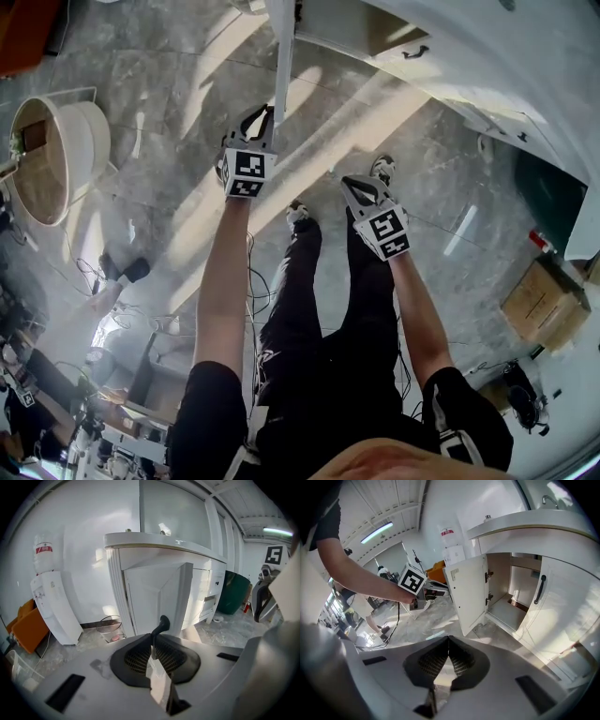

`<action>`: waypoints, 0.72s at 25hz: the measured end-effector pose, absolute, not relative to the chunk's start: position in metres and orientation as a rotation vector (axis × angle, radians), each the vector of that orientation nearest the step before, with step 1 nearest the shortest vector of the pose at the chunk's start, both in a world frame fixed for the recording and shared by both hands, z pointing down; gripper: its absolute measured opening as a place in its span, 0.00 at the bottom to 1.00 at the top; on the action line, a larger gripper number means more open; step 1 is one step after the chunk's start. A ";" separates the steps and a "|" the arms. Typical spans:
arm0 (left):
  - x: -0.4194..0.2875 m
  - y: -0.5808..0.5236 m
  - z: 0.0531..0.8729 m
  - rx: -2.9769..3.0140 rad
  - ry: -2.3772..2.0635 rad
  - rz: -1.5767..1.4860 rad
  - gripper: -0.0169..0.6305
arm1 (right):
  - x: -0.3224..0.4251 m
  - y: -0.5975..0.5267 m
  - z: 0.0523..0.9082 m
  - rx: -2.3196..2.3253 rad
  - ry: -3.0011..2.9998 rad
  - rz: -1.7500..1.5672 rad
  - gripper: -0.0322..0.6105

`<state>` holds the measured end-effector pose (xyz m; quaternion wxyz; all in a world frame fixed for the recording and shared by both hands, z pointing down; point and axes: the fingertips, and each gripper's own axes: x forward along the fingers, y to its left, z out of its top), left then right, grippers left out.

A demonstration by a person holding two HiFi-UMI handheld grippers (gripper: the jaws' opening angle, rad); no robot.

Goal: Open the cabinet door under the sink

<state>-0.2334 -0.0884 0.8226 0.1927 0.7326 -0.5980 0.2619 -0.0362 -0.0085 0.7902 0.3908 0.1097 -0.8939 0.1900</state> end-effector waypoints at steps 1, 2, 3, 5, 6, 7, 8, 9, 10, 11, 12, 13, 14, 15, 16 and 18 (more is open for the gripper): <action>-0.238 -0.088 0.824 2.056 -1.677 0.750 0.08 | -0.036 -0.008 0.790 0.280 -2.269 0.483 0.14; -0.241 -0.087 0.824 2.057 -1.674 0.763 0.08 | -0.036 -0.007 0.791 0.281 -2.267 0.486 0.14; -0.245 -0.087 0.825 2.059 -1.671 0.772 0.08 | -0.037 -0.006 0.791 0.281 -2.265 0.493 0.14; -0.252 -0.085 0.824 2.060 -1.663 0.783 0.08 | -0.041 -0.003 0.791 0.280 -2.272 0.508 0.14; -0.255 -0.084 0.824 2.063 -1.657 0.786 0.08 | -0.043 -0.002 0.789 0.281 -2.278 0.512 0.14; -0.258 -0.083 0.824 2.067 -1.650 0.787 0.08 | -0.044 -0.002 0.789 0.284 -2.284 0.512 0.14; -0.259 -0.083 0.824 2.074 -1.642 0.787 0.08 | -0.045 -0.002 0.788 0.287 -2.286 0.511 0.14; -0.261 -0.083 0.824 2.080 -1.634 0.789 0.08 | -0.044 -0.002 0.787 0.291 -2.287 0.511 0.14; -0.262 -0.083 0.824 2.087 -1.626 0.793 0.08 | -0.044 -0.003 0.787 0.296 -2.290 0.511 0.14; -0.264 -0.083 0.824 2.094 -1.618 0.802 0.08 | -0.043 -0.003 0.786 0.302 -2.296 0.511 0.14; -0.267 -0.084 0.823 2.100 -1.614 0.812 0.08 | -0.042 -0.003 0.786 0.307 -2.302 0.509 0.14; -0.271 -0.084 0.822 2.104 -1.612 0.821 0.08 | -0.040 -0.003 0.787 0.311 -2.304 0.507 0.14; -0.274 -0.084 0.821 2.103 -1.613 0.827 0.08 | -0.038 -0.002 0.787 0.316 -2.304 0.508 0.14; -0.278 -0.083 0.821 2.098 -1.616 0.830 0.08 | -0.035 0.000 0.788 0.321 -2.299 0.510 0.14; -0.282 -0.082 0.821 2.091 -1.620 0.832 0.08 | -0.032 0.001 0.789 0.326 -2.292 0.513 0.14; -0.290 -0.081 0.821 2.074 -1.632 0.837 0.08 | -0.025 0.004 0.791 0.338 -2.277 0.519 0.14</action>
